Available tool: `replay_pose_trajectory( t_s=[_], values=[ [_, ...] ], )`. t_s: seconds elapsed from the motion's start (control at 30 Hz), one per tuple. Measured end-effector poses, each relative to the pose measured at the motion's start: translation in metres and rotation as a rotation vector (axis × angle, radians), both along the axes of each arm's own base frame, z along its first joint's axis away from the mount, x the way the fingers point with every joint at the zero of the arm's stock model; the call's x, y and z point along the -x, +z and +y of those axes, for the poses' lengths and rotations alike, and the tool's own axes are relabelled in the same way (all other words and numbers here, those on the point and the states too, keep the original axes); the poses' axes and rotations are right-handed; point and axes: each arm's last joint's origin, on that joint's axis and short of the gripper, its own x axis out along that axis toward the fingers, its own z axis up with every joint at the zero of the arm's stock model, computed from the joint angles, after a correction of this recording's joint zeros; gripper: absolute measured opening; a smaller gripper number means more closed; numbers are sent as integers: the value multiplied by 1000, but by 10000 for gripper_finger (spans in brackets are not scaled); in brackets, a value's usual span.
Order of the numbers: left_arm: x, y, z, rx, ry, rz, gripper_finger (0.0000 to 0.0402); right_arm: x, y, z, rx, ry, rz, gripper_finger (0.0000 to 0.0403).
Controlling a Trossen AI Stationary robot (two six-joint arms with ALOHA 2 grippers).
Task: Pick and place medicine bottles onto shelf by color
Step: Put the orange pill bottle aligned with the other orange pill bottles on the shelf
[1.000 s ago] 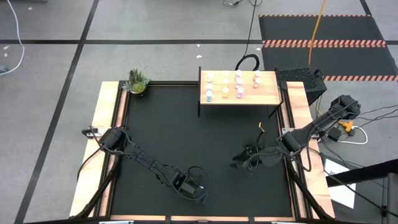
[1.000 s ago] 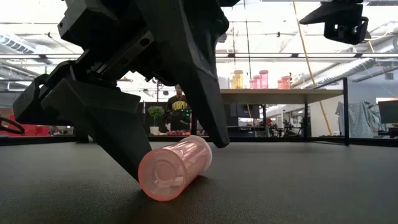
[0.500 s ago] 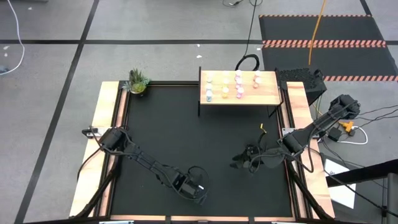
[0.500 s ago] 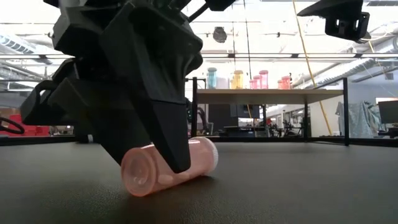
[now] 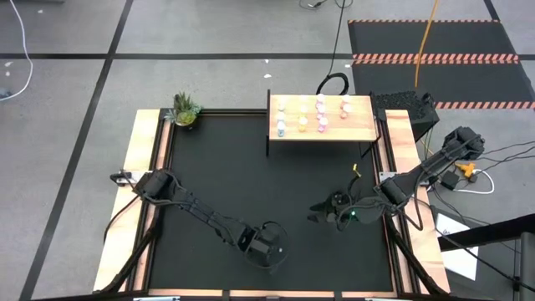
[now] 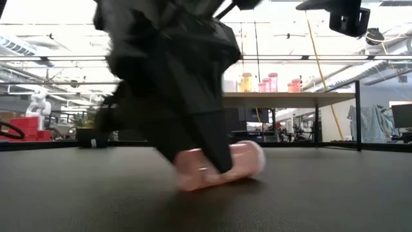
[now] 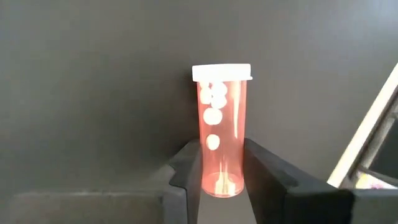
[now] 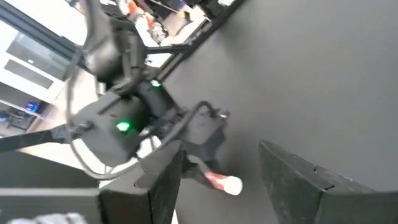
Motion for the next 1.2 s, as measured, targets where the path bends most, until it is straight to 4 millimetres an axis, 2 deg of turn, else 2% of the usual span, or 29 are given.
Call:
replay_pose_trajectory(
  t_s=[0.17,0.27,0.47,0.63,0.7,0.8,0.97,1.07,1.2],
  values=[
    [-9,10,22,-61,9,-58,97,3,9,-2,20,18,-52,201],
    [-12,29,38,-86,9,-105,101,9,16,-8,55,-9,-81,201],
    [-10,98,75,-159,-31,-302,102,28,39,-25,128,-46,-175,201],
    [2,174,96,-327,-178,-647,103,45,66,-40,165,-48,-344,201],
    [6,201,100,-426,-255,-806,103,48,78,-42,255,-31,-435,201],
    [9,225,106,-579,-326,-970,103,47,94,-41,418,-15,-577,201],
    [8,238,120,-665,-352,-1072,104,36,104,-33,634,23,-732,201],
    [7,237,128,-672,-344,-1060,104,29,100,-31,717,10,-702,201],
    [5,238,136,-695,-350,-1063,104,23,96,-36,703,-16,-661,201]
  ],
)
